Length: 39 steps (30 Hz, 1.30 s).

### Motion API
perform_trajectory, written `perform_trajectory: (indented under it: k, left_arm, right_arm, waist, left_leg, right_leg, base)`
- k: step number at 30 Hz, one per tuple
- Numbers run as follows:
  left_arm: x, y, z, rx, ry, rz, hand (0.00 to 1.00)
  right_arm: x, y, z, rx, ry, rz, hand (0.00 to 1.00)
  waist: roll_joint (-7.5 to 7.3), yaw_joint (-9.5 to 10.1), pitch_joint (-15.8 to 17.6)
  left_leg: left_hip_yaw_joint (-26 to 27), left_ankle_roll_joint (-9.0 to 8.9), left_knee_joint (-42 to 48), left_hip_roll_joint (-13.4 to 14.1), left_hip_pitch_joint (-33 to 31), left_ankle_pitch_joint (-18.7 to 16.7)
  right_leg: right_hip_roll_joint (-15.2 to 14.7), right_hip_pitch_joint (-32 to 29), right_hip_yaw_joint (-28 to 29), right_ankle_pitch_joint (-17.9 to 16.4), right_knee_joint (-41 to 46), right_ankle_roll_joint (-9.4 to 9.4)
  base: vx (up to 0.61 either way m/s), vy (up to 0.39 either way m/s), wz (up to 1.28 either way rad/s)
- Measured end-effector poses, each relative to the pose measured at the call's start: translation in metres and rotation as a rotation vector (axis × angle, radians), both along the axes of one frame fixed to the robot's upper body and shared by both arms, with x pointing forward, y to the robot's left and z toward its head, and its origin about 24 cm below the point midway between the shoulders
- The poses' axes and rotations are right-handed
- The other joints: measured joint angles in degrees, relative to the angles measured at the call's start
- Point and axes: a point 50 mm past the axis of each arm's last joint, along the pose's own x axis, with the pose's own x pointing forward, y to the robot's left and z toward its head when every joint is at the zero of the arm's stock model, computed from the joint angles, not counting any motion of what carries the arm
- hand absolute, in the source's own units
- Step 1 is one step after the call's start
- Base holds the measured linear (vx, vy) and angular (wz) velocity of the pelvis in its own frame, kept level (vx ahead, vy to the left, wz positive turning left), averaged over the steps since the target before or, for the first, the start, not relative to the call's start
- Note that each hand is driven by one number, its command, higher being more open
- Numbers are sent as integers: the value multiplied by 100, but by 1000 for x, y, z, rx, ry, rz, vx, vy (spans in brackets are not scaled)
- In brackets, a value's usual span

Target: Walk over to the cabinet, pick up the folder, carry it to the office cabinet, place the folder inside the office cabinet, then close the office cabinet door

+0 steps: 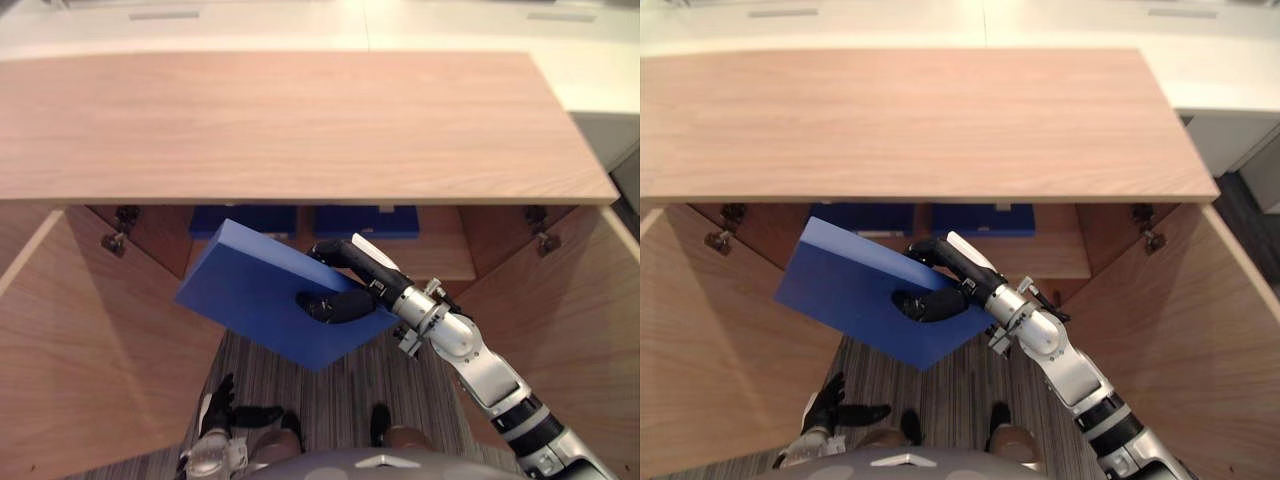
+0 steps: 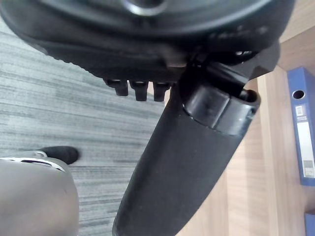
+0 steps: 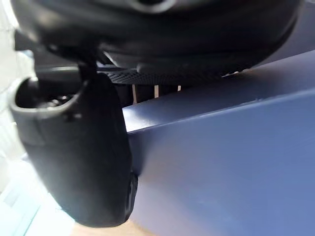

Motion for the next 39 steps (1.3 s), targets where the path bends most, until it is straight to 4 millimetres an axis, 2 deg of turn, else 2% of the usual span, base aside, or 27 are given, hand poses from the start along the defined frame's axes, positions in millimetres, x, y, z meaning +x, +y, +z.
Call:
perform_trajectory:
  k: [2,6,11,13,17,18,23,27,31,39]
  left_arm:
    - [18,1,7,10,-48,-18,100]
    - [46,6,22,45,-141,-58,100]
    - [72,6,41,65,-248,-82,100]
    - [83,4,53,72,-313,-90,100]
    - [104,-9,72,49,-420,-98,100]
    - [111,-16,80,36,-470,-100,100]
    - [124,-20,100,8,-572,-69,100]
    - [132,-20,110,20,-616,-50,100]
    - [140,-21,118,22,-650,-52,100]
    - [148,-21,129,9,-697,0,100]
  right_arm:
    - [4,-3,-2,-35,-13,-20,0]
    - [8,-5,-5,-52,-17,-55,0]
    - [15,-8,-1,-23,-36,-127,0]
    - [20,-11,8,59,-60,-194,0]
    - [26,-25,31,237,-109,-322,0]
    - [28,-32,43,334,-136,-377,0]
    - [41,-53,78,695,-182,-515,0]
    - [49,-69,101,863,-231,-556,0]
    - [60,-78,110,974,-213,-595,0]
    - [86,-74,144,1209,-151,-562,0]
  waist:
    - [47,-14,300]
    - [101,-34,685]
    - [200,-28,1133]
    - [210,-13,1211]
    - [248,22,1363]
    - [257,60,1373]
    - [282,174,1413]
    - [310,287,1512]
    - [314,316,1597]
    - [305,330,1618]
  left_leg:
    - [-16,13,554,24,-512,-157]
    - [-47,10,1260,84,-1361,-285]
    - [-119,-1,2053,200,-2188,-440]
    - [-129,-43,2525,307,-2823,-574]
    - [-185,-23,3032,372,-3434,-672]
    - [-216,13,3211,377,-3665,-692]
    - [-326,18,3536,388,-4193,-735]
    - [-386,10,3643,377,-4465,-732]
    - [-471,2,3698,376,-4614,-728]
    - [-507,-10,3727,363,-4797,-715]
  right_leg:
    - [-68,-538,22,-170,594,-25]
    - [-134,-1383,45,-311,1295,-83]
    - [-147,-2171,88,-433,2004,-153]
    - [-156,-2802,107,-546,2421,-155]
    - [-194,-3373,88,-625,2893,-192]
    - [-225,-3591,87,-676,3082,-205]
    - [-282,-4069,32,-760,3442,-270]
    - [-319,-4313,-8,-802,3589,-289]
    - [-323,-4400,-79,-812,3615,-300]
    - [-341,-4581,-85,-811,3655,-300]
  base:
    - [-160,-7,-1]
    - [-156,-34,3]
    - [-192,-41,0]
    - [-193,-65,-4]
    - [-137,-22,3]
    - [-90,3,9]
    - [-53,9,10]
    - [-24,3,9]
    - [-12,21,7]
    - [0,3,0]
